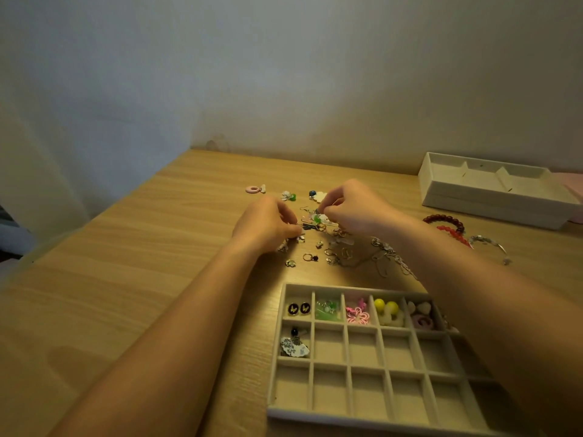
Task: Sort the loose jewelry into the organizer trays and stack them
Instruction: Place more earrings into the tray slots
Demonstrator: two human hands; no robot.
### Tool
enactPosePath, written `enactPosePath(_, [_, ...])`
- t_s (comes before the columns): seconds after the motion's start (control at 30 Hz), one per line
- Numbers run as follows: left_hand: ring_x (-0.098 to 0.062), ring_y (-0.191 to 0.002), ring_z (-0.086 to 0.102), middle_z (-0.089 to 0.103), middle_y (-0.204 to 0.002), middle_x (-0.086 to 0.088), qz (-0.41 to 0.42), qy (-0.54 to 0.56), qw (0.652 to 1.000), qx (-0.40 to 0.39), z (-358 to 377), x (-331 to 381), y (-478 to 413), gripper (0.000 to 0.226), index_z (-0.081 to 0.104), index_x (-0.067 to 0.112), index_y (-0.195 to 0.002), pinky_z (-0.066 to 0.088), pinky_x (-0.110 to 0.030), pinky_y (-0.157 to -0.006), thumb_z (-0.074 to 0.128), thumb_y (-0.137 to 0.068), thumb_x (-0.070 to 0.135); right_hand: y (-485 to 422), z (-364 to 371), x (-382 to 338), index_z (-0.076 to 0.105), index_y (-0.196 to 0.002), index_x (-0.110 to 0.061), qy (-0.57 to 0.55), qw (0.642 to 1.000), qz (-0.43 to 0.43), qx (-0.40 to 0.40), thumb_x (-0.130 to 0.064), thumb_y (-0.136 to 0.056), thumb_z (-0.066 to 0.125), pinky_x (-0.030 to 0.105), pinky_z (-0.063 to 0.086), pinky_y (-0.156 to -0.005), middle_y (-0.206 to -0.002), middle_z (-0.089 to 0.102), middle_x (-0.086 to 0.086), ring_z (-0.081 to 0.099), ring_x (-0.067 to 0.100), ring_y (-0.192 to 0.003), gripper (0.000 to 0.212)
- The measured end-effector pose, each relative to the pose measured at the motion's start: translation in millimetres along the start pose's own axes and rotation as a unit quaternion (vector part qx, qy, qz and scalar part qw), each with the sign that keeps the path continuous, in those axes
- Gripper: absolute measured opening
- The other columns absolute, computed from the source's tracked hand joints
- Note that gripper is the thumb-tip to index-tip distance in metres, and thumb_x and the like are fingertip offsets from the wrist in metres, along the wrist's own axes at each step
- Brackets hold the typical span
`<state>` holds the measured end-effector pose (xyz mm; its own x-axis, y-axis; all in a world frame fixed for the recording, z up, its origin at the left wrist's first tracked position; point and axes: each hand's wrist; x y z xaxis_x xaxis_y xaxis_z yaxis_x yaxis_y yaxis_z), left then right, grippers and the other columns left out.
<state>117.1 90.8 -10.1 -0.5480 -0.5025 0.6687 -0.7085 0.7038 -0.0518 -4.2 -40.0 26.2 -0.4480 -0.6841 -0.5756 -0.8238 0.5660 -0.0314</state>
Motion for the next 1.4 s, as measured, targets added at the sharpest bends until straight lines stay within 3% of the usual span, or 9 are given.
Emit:
enactPosePath(0.13, [-0.009,-0.085,0.066,0.07,-0.086,0.007,0.017,0.064,0.997,0.025,-4.0,4.2,8.6,0.014,0.069,0.024,-0.083,0.055,-0.029,-0.079,0.083,-0.081,0.022,8.7,-6.1,0.1,0.076,-0.09,-0.024,-0.041,0.999,0.0,0.0,-0.009,-0.094,0.058,0.038,0.059,-0.085,-0.1,0.071,-0.001,0.064,0.015,-0.092,0.024])
enactPosePath(0.3, [-0.008,-0.073,0.068,0.074,-0.085,-0.003,0.048,0.239,0.969,0.033,-23.1,20.9,29.9,0.017,0.07,0.011,-0.09,0.054,-0.022,-0.066,0.083,-0.08,0.017,31.7,-14.9,-10.0,0.071,-0.11,-0.025,-0.118,0.993,-0.011,-0.001,-0.012,-0.099,0.059,0.026,0.056,-0.074,-0.106,0.069,-0.001,0.063,0.011,-0.089,0.02])
enactPosePath(0.37, [-0.004,-0.066,0.064,0.072,-0.08,-0.001,0.058,0.284,0.957,0.012,-30.1,29.2,39.8,0.015,0.07,0.011,-0.09,0.05,-0.019,-0.058,0.081,-0.082,0.016,42.9,-16.9,-15.9,0.067,-0.117,-0.026,-0.163,0.986,-0.013,-0.024,-0.011,-0.099,0.059,0.024,0.055,-0.073,-0.106,0.067,-0.001,0.063,0.013,-0.093,0.025])
enactPosePath(0.47, [-0.012,-0.072,0.066,0.072,-0.085,-0.003,0.043,0.358,0.932,-0.044,-33.9,39.3,50.2,0.016,0.07,0.009,-0.096,0.052,-0.024,-0.062,0.079,-0.083,0.016,58.9,-19.2,-21.2,0.065,-0.115,-0.026,-0.223,0.974,-0.015,-0.042,-0.008,-0.099,0.058,0.034,0.057,-0.084,-0.104,0.069,-0.001,0.066,0.018,-0.099,0.025])
enactPosePath(0.57, [-0.017,-0.078,0.068,0.073,-0.091,-0.008,0.031,0.421,0.902,-0.088,-34.5,47.0,56.2,0.015,0.069,0.009,-0.097,0.053,-0.023,-0.063,0.076,-0.084,0.014,71.8,-21.8,-20.9,0.067,-0.103,-0.024,-0.28,0.959,-0.014,-0.037,-0.007,-0.099,0.057,0.041,0.059,-0.087,-0.1,0.073,0.003,0.072,0.019,-0.094,0.02])
enactPosePath(0.7, [-0.018,-0.077,0.069,0.072,-0.088,-0.009,0.032,0.488,0.862,-0.134,-35.0,56.0,62.0,0.019,0.069,0.011,-0.094,0.054,-0.021,-0.062,0.075,-0.077,0.017,85.0,-30.0,-13.7,0.069,-0.107,-0.017,-0.32,0.947,-0.01,-0.039,-0.014,-0.098,0.063,0.038,0.06,-0.083,-0.097,0.075,0.005,0.073,0.019,-0.087,0.011])
enactPosePath(1.0, [-0.021,-0.07,0.07,0.068,-0.088,-0.011,0.014,0.52,0.835,-0.179,-29.9,61.9,66.5,0.01,0.065,0.01,-0.099,0.058,-0.025,-0.063,0.065,-0.09,0.009,95.3,-41.9,-5.9,0.072,-0.1,-0.02,-0.305,0.952,0.018,-0.023,-0.01,-0.095,0.065,0.036,0.059,-0.084,-0.099,0.073,0.005,0.071,0.019,-0.093,0.013])
enactPosePath(1.17, [-0.017,-0.067,0.066,0.07,-0.088,-0.011,0.024,0.511,0.838,-0.192,-29.5,62.0,68.9,0.026,0.067,0.006,-0.103,0.057,-0.02,-0.057,0.071,-0.078,0.015,99.7,-39.3,-7.9,0.065,-0.117,-0.022,-0.383,0.92,0.011,-0.085,-0.004,-0.094,0.062,0.037,0.059,-0.091,-0.11,0.073,0.004,0.072,0.018,-0.104,0.029])
enactPosePath(1.4, [-0.015,-0.069,0.067,0.073,-0.089,-0.013,0.008,0.51,0.84,-0.185,-30.5,59.8,67.1,0.021,0.069,0.005,-0.098,0.059,-0.019,-0.061,0.073,-0.077,0.008,104.1,-32.3,-10.5,0.066,-0.116,-0.021,-0.307,0.952,-0.009,-0.007,-0.016,-0.093,0.071,0.032,0.061,-0.081,-0.091,0.077,0.001,0.075,0.013,-0.085,0.024])
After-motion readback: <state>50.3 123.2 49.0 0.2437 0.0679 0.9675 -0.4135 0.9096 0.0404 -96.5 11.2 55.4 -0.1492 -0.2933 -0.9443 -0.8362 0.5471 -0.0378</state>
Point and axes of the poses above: each hand's wrist, its own y-axis away from the middle knuckle, its own z-axis out of the palm, x = y × z
